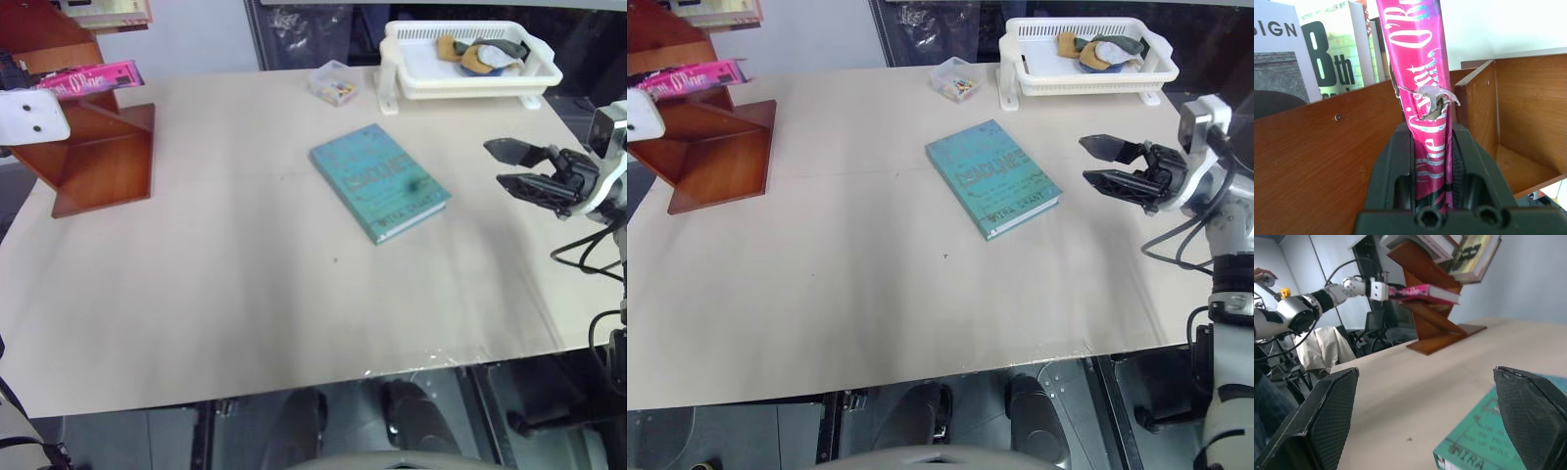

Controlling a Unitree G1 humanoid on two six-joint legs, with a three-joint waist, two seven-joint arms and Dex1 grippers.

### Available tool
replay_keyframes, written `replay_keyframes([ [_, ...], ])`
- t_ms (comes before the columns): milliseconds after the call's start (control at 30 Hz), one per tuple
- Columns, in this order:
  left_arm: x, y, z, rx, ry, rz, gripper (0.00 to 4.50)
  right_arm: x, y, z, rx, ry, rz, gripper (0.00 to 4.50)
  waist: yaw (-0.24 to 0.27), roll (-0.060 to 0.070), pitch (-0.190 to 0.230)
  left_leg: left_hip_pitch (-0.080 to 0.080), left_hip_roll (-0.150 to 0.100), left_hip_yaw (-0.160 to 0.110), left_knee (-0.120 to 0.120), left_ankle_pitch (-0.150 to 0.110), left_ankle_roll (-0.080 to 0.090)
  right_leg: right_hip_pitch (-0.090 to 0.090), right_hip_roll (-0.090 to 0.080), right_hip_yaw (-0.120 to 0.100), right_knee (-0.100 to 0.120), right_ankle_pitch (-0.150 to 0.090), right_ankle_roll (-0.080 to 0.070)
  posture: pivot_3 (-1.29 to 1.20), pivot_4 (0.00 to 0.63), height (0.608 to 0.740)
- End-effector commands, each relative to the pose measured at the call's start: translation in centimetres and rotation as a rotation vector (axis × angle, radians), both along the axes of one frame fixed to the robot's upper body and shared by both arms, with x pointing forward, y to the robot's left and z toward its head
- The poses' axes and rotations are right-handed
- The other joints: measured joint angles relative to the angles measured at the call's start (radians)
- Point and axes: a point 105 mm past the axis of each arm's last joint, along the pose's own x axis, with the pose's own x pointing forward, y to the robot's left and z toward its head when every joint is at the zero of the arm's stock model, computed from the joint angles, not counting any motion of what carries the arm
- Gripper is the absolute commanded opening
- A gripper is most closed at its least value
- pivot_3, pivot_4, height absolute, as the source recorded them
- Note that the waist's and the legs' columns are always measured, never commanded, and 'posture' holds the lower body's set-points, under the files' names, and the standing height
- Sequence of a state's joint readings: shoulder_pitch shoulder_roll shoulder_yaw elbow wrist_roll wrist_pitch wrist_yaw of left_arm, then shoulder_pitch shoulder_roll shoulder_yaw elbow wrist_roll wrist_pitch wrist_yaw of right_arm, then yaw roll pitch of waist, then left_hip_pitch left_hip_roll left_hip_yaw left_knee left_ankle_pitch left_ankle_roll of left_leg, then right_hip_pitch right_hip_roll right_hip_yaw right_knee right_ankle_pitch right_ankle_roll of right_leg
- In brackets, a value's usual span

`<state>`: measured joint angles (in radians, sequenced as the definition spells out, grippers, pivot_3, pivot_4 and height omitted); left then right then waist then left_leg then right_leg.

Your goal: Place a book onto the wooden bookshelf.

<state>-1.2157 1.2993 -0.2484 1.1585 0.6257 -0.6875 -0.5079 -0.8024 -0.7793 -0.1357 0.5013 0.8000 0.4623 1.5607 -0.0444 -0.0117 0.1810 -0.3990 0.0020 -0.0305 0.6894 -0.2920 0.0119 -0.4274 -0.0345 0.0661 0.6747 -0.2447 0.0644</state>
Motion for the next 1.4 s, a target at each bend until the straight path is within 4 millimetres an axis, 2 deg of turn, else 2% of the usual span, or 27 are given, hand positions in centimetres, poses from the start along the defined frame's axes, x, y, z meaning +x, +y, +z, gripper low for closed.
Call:
replay_keyframes([
  [33,-0.5,0.8,0.8,-0.03,-0.028,0.033,0.43,-1.4,0.2,2.1,-0.001,-0.094,0.081,4.5,-0.001,0.0,0.0,0.0,0.0,0.001,0.0,0.0,0.0,-0.001,0.0,0.0,0.002,0.0,0.0,0.0,0.15,0.74],
  [267,-0.5,0.8,0.6,-0.031,-0.024,0.037,0.43,-1.5,0.3,2.7,0.014,-0.11,0.091,4.5,-0.001,0.0,0.0,0.0,0.0,0.001,0.001,0.0,0.0,-0.001,0.0,0.0,0.003,0.0,0.0,0.0,0.15,0.74],
  [333,-0.5,0.9,1.0,-0.03,-0.045,0.041,1.43,-1.4,0.3,2.6,0.01,-0.108,0.087,4.5,-0.001,0.0,0.0,0.0,0.0,0.001,0.001,0.0,0.0,-0.001,0.0,0.0,0.003,0.0,0.0,0.0,0.15,0.74],
  [367,-0.5,0.8,1.2,-0.02,-0.052,0.043,1.76,-1.4,0.3,2.6,0.01,-0.107,0.086,4.5,0.0,0.0,0.0,0.0,0.0,0.001,0.001,0.0,0.0,-0.001,0.0,0.0,0.003,0.0,0.0,0.0,0.15,0.74],
  [533,-0.5,1.2,1.1,0.001,-0.04,0.07,3.98,-1.2,0.2,2.5,0.01,-0.104,0.079,4.5,0.001,0.0,0.0,0.0,0.0,0.001,0.001,0.0,0.0,-0.002,0.0,0.0,0.003,0.0,0.0,0.0,0.15,0.74],
  [833,-0.9,1.7,1.4,0.008,-0.035,0.093,3.98,-1.1,0.1,2.3,0.016,-0.1,0.073,4.5,0.002,0.0,0.0,-0.001,0.0,0.001,0.002,0.0,0.0,-0.002,0.0,0.0,0.003,0.0,0.0,0.0,0.15,0.74],
  [967,-1.0,0.7,2.3,-0.022,-0.069,0.028,3.98,-1.1,0.1,2.3,0.017,-0.099,0.07,4.5,0.001,0.0,0.0,-0.001,0.0,0.001,0.002,0.0,0.0,-0.002,0.0,0.0,0.003,0.0,0.0,0.0,0.15,0.74],
  [1033,-1.1,-0.3,3.0,-0.137,-0.132,-0.055,3.98,-1.1,0.0,2.2,0.015,-0.097,0.066,4.5,0.002,0.0,0.0,-0.001,0.0,0.001,0.002,0.0,0.0,-0.002,0.0,0.0,0.003,0.0,0.0,0.0,0.15,0.74],
  [1167,-1.9,-1.5,3.0,-0.323,-0.177,-0.2,3.98,-1.4,-0.4,2.1,0.011,-0.088,0.059,4.5,0.0,0.0,0.0,-0.001,0.001,0.003,0.002,0.0,0.0,-0.004,-0.001,0.001,0.003,0.0,0.0,0.0,0.15,0.74],
  [1233,-2.9,-2.4,3.5,-0.491,-0.204,-0.292,3.98,-1.6,-0.8,1.9,-0.001,-0.074,0.048,4.5,0.0,0.0,0.0,-0.001,0.003,0.003,0.003,0.0,0.0,-0.004,-0.002,0.0,0.003,0.0,0.0,0.0,0.15,0.74],
  [1300,-4.1,-4.1,2.3,-0.698,-0.139,-0.387,3.98,-2.1,-1.3,1.5,-0.021,-0.045,0.039,4.5,0.001,0.0,0.0,-0.002,0.004,0.004,0.003,0.0,0.0,-0.005,-0.002,0.001,0.004,0.0,0.0,0.0,0.15,0.74],
  [1400,-6.5,-6.9,-3.2,-1.004,0.05,-0.407,3.98,-2.7,-2.4,0.2,-0.07,0.005,-0.002,4.5,0.001,0.002,-0.001,-0.003,0.006,0.003,0.004,0.0,0.0,-0.005,-0.004,0.0,0.004,0.0,0.0,0.0,0.15,0.74],
])
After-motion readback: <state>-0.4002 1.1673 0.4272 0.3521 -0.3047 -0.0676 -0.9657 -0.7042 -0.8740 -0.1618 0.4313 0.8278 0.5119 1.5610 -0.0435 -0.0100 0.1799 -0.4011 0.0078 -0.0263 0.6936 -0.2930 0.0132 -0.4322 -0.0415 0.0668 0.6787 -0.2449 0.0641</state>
